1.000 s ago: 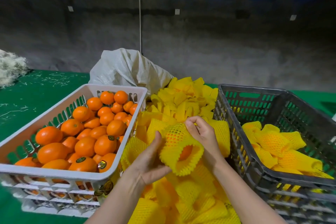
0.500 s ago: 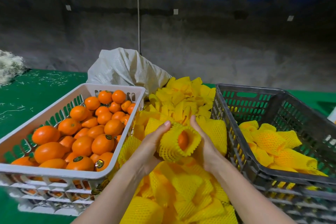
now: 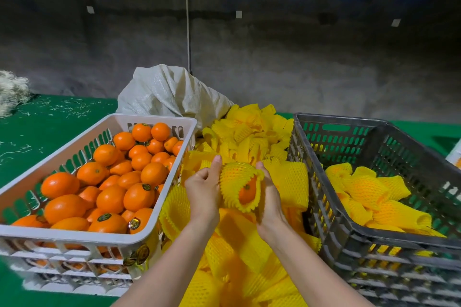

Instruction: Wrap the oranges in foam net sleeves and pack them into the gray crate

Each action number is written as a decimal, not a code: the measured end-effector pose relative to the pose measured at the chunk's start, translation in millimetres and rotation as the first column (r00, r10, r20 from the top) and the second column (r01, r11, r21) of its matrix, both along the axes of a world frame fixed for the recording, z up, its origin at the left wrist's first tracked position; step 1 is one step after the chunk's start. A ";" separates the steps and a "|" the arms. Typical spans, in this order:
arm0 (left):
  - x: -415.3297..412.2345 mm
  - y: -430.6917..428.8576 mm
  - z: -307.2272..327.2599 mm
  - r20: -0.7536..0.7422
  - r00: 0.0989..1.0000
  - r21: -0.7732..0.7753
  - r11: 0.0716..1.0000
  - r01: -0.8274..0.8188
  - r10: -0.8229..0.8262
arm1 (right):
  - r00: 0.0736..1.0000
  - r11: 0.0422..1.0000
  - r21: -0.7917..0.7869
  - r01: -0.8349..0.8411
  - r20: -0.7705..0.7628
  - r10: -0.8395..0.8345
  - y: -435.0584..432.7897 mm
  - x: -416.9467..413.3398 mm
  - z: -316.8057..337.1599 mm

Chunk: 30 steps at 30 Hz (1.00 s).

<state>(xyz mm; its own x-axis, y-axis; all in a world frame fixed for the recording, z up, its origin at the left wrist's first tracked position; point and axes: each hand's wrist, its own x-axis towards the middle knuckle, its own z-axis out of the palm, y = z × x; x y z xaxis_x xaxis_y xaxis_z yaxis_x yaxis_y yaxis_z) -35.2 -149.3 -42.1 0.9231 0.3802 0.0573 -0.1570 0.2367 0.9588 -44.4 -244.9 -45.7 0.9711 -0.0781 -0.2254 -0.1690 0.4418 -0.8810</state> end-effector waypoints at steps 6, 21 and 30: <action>6.2 5.9 3.2 -0.151 0.963 -0.190 0.963 0.192 -0.222 | 0.998 0.996 0.084 -0.012 0.060 0.007 -2.7 0.9 -5.9; -4.4 6.2 12.4 -0.084 0.745 -0.360 0.717 0.597 -0.662 | 0.899 0.827 -0.470 0.310 0.429 -0.093 -10.8 -4.1 17.6; -7.9 6.9 19.8 -0.078 0.668 -0.418 0.632 0.652 -0.740 | 0.914 0.923 -0.332 0.194 0.404 -0.047 -18.8 -6.4 19.9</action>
